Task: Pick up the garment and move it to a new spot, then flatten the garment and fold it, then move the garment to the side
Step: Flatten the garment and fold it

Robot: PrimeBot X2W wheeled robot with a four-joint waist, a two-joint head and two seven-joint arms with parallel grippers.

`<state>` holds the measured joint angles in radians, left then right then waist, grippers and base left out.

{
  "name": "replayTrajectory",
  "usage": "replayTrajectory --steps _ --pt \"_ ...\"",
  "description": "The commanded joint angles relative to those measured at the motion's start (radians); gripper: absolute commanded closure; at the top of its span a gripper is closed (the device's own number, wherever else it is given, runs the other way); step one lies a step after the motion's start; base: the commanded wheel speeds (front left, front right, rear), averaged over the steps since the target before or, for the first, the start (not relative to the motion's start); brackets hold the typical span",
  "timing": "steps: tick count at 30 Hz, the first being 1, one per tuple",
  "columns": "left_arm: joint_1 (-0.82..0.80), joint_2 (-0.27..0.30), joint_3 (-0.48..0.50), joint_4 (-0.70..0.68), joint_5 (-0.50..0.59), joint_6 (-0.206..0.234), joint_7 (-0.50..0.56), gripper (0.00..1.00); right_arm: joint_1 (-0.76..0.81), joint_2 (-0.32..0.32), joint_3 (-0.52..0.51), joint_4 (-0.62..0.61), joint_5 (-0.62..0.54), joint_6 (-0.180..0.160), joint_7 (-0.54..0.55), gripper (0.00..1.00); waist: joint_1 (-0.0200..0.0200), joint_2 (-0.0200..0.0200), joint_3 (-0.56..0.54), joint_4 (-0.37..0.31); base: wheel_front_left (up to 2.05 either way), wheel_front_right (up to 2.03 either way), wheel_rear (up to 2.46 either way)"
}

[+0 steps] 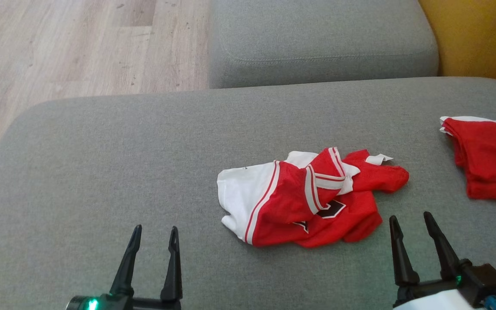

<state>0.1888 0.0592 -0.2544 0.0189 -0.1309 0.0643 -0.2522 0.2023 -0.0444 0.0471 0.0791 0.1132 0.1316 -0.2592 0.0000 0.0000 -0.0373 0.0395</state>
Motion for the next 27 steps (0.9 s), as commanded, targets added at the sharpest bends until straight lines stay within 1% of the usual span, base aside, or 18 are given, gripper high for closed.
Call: replayTrajectory --steps 1,7,12,16,20,23,24,27 --pt "-0.028 -0.008 0.039 -0.031 0.008 -0.001 -0.009 0.0 -0.02 -0.006 0.024 -0.026 -0.004 -0.001 -0.003 0.0 0.0 0.0 0.0 0.0 0.0 0.0 0.0" --pt "-0.03 -0.009 0.034 -0.022 0.009 -0.007 -0.009 0.0 -0.022 -0.006 0.029 -0.028 -0.003 -0.001 -0.003 0.0 0.0 0.0 0.003 -0.001 0.0 0.0 0.0" --pt "-0.074 -0.002 -0.007 0.033 0.057 -0.057 -0.01 0.0 -0.035 -0.006 0.041 -0.034 -0.002 -0.001 -0.003 0.0 0.0 0.0 0.027 -0.016 0.0 0.0 0.0" --pt "-0.162 0.009 -0.057 0.112 0.091 -0.113 -0.01 0.0 -0.047 -0.006 0.054 -0.042 -0.001 -0.001 -0.003 0.0 0.0 0.0 0.057 -0.048 0.0 0.0 0.0" --pt "-0.288 0.017 -0.121 0.206 0.123 -0.156 -0.009 0.0 -0.065 -0.006 0.063 -0.048 -0.004 -0.001 -0.003 0.0 0.0 0.0 0.102 -0.096 0.0 0.0 0.0" --pt "-0.394 0.024 -0.175 0.273 0.149 -0.176 0.01 0.0 -0.081 -0.006 0.07 -0.049 -0.006 -0.001 -0.003 0.0 0.0 0.0 0.134 -0.137 0.0 0.0 0.0" --pt "-0.394 0.024 -0.175 0.273 0.149 -0.176 0.01 0.0 -0.081 -0.006 0.07 -0.049 -0.006 -0.001 -0.003 0.0 0.0 0.0 0.134 -0.137 0.0 0.0 0.0" --pt "-0.496 0.033 -0.215 0.326 0.163 -0.186 0.039 0.0 -0.1 -0.006 0.085 -0.05 -0.006 -0.001 -0.003 0.0 0.0 0.0 0.168 -0.184 0.0 0.0 0.0"
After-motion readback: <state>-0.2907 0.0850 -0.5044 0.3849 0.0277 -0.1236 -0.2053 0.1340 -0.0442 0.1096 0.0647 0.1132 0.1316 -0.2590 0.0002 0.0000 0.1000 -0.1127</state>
